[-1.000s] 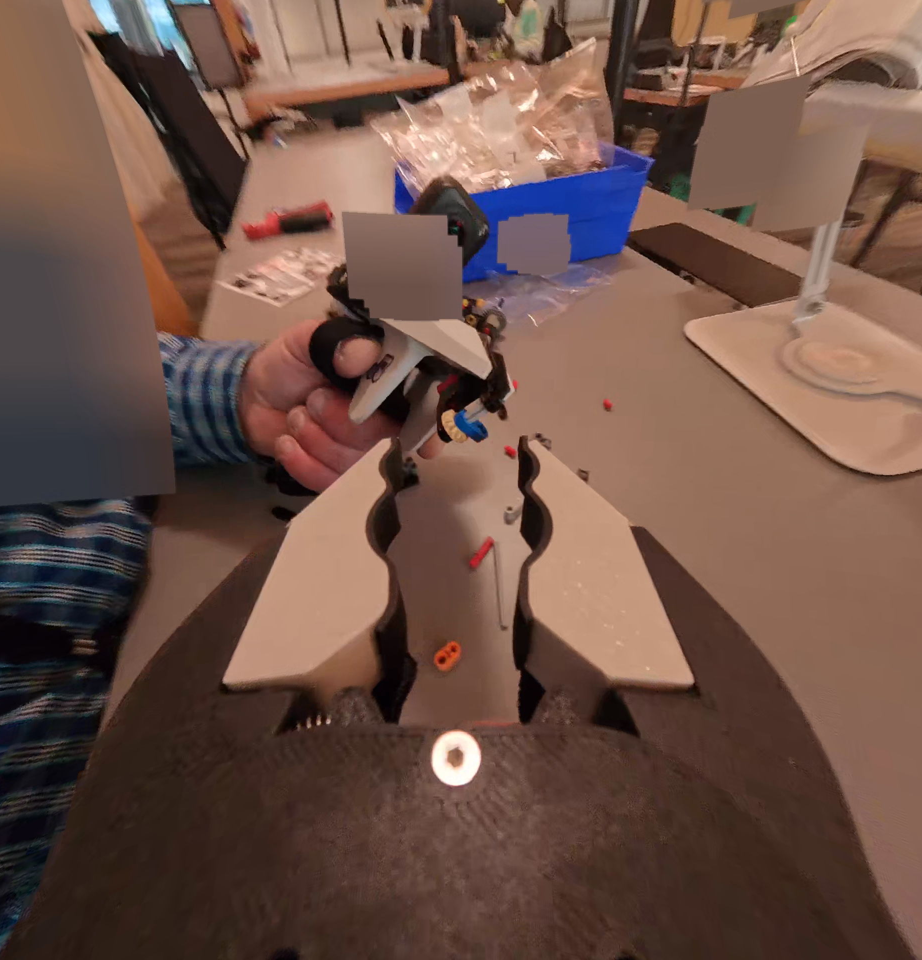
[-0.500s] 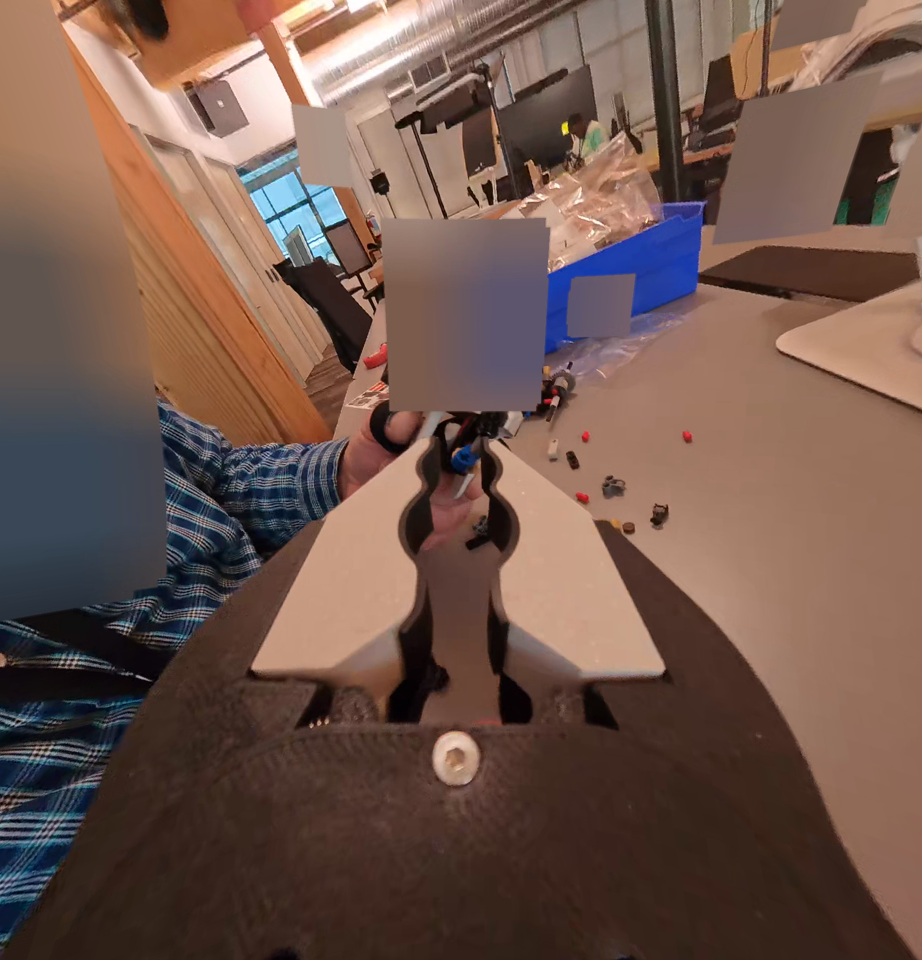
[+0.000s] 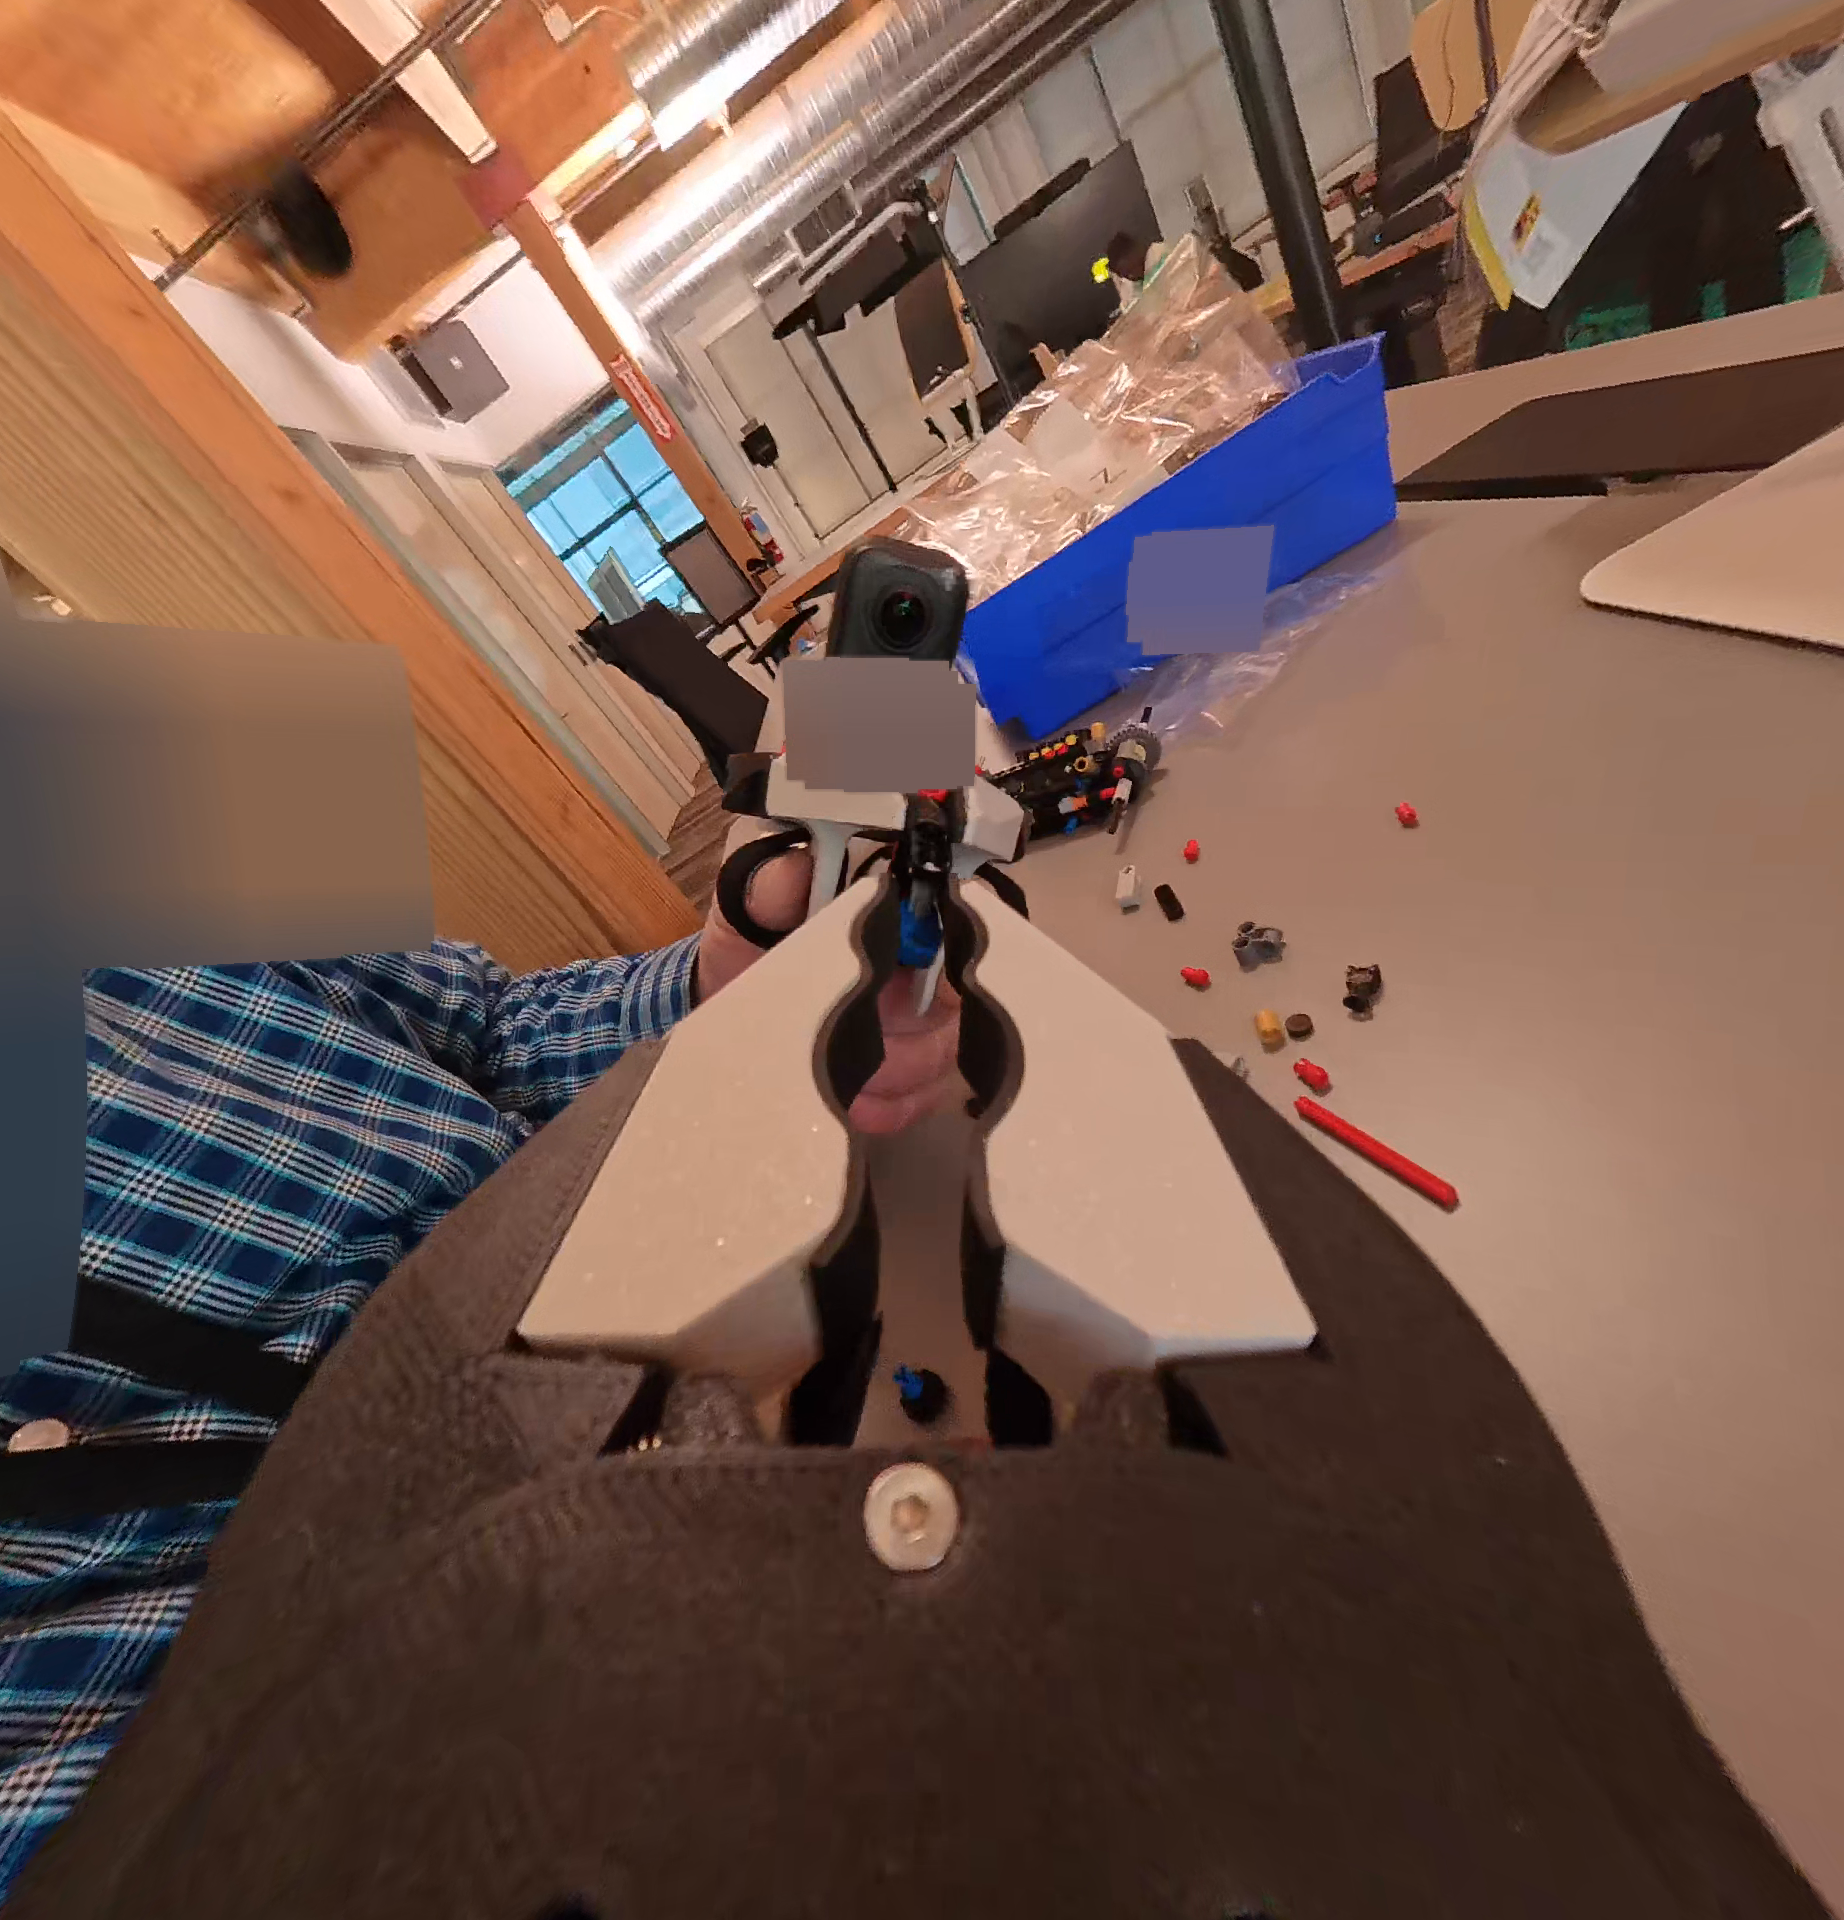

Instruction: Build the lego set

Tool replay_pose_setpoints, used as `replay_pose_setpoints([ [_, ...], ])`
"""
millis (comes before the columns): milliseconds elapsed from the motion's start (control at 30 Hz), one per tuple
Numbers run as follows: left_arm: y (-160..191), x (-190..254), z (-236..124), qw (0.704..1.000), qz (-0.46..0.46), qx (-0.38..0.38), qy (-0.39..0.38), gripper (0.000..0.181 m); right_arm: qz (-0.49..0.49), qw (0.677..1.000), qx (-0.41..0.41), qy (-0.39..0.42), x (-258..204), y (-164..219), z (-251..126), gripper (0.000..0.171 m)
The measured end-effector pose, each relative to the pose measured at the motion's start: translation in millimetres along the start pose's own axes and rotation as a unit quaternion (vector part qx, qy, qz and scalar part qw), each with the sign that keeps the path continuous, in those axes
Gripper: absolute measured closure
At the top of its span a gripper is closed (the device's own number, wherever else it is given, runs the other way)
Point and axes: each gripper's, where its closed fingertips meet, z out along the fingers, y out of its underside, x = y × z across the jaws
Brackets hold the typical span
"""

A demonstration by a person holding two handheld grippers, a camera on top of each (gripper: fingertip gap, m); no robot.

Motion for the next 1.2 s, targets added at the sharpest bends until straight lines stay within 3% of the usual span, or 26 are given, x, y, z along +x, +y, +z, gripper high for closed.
replay_pose_setpoints([
  [167, 9.6, 3.1, 3.2, 0.999, 0.027, -0.035, 0.005, 0.169, -0.011, 1.0, -0.005, 0.006, -1.5, 0.9, -1.1, 0.171],
  [333, 8.1, 3.3, 3.5, 0.996, 0.072, -0.045, -0.013, 0.175, -0.016, 1.0, -0.006, 0.012, -2.4, 0.1, -0.5, 0.171],
  [667, -5.6, 7.3, 1.6, 0.998, 0.05, 0.035, -0.013, 0.176, -0.028, 0.998, 0.049, 0.035, -6.0, -11.0, 1.8, 0.171],
  [1200, -6.4, 8.6, 3.1, 0.998, 0.049, 0.041, -0.01, 0.175, 0.016, 0.992, 0.114, 0.042, -6.7, -17.0, -1.3, 0.171],
])
